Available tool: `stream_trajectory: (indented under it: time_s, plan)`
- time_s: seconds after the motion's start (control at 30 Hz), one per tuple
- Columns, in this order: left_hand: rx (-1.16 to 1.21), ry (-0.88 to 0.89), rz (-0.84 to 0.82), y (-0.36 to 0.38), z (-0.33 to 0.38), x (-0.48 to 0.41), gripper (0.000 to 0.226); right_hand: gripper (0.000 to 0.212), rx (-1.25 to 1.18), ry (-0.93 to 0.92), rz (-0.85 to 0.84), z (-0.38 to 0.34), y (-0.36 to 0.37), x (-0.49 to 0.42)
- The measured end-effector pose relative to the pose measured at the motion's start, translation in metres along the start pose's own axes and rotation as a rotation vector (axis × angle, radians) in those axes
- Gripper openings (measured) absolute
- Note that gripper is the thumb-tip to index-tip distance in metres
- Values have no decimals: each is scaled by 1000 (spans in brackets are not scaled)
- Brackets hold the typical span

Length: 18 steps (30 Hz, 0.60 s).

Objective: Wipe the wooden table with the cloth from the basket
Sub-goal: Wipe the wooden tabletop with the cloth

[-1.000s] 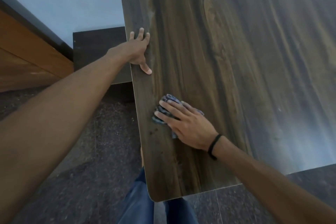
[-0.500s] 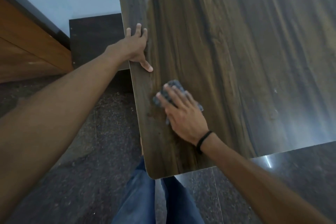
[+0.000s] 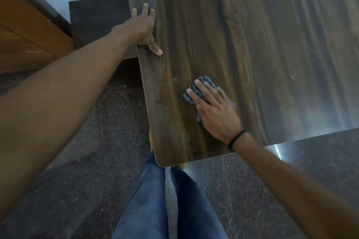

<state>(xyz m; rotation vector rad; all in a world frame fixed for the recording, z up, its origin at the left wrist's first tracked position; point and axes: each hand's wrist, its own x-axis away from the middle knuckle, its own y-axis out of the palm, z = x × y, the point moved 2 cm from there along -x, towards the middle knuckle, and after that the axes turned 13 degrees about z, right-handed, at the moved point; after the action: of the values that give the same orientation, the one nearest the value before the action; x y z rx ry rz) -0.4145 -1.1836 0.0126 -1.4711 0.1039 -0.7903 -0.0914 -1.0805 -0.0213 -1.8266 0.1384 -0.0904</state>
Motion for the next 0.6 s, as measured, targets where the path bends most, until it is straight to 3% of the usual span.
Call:
stream_trajectory:
  time_s: [0.03, 0.13, 0.17, 0.2, 0.3, 0.33, 0.43, 0.47, 0.5, 0.57, 0.6]
  plan:
    - [-1, 0, -3, 0, 0, 0, 141, 59, -11, -4, 6, -18, 4, 9]
    - [-5, -1, -17, 1, 1, -1, 142, 62, -10, -468, -51, -31, 14, 55]
    - [-6, -6, -10, 1, 1, -1, 143, 62, 5, -524, -66, -19, 8, 53]
    - [-8, -10, -4, 0, 2, -1, 143, 62, 33, -475, -40, -9, 7, 45]
    - [-3, 1, -8, -1, 2, -2, 141, 61, -2, -8, 16, -19, 9, 35]
    - [0, 0, -3, -1, 2, -1, 141, 62, -7, -59, 18, -36, 14, 45]
    - [23, -3, 0, 1, 0, 1, 141, 65, 0, -505, -79, -38, 16, 78]
    - [26, -8, 5, 2, 0, 1, 141, 65, 23, -527, -80, -27, 11, 68]
    - [27, -13, 8, 2, -1, 1, 140, 64, 39, -456, -53, -18, 11, 55]
    - [18, -8, -2, 0, -1, -1, 141, 59, 2, -119, -17, -25, 7, 35]
    - [10, -8, -6, 0, -1, -1, 142, 60, 1, -84, -10, -39, 10, 37]
